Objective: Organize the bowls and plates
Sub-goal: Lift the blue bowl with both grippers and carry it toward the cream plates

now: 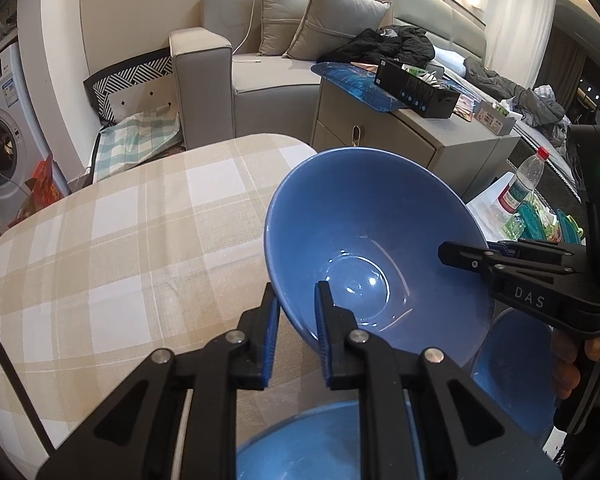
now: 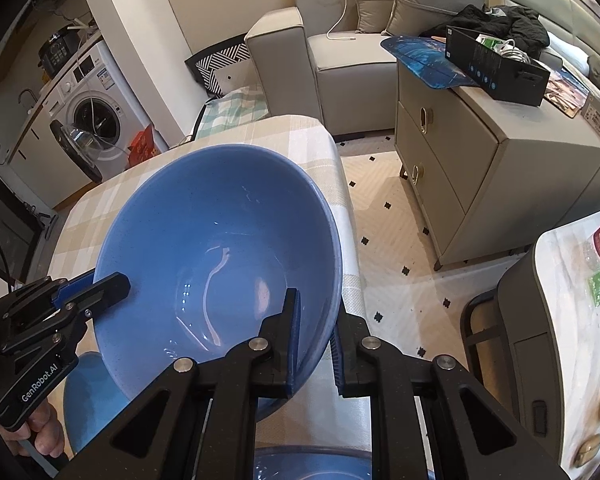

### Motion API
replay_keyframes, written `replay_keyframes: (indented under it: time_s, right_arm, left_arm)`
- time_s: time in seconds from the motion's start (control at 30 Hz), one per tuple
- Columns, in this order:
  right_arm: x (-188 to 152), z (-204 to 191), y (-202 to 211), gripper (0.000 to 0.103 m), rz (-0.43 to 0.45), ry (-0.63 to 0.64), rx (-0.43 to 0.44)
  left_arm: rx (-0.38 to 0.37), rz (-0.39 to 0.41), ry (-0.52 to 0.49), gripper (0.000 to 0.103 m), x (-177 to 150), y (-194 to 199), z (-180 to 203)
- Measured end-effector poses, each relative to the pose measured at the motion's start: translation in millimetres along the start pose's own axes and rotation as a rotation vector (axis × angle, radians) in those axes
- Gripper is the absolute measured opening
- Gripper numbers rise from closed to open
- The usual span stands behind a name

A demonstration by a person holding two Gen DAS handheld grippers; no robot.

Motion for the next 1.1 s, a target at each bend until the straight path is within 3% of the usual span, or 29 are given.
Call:
replay_keyframes:
  time_s: [0.57, 1.1]
  right_arm:
    - [8, -24, 59, 0.014, 0.069, 0.039, -0.012]
    - [-5, -69, 98, 0.014, 0.089, 0.092, -0.004]
  left_arm:
    - [0.006, 0.075, -0.008, 0.015, 10, 55, 1]
    - [0.037, 0.127, -0.006, 0.015, -8, 110, -13]
Point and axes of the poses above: each gripper's, at about its wrist camera, not at the fingertips, and y roughly against the way its jaws point, z to its right, x to its top, the point moved 7 cm from there along -y, roughly the way its jaws point, and after that the axes turned 1 degree about z, right-handed, at the moved point
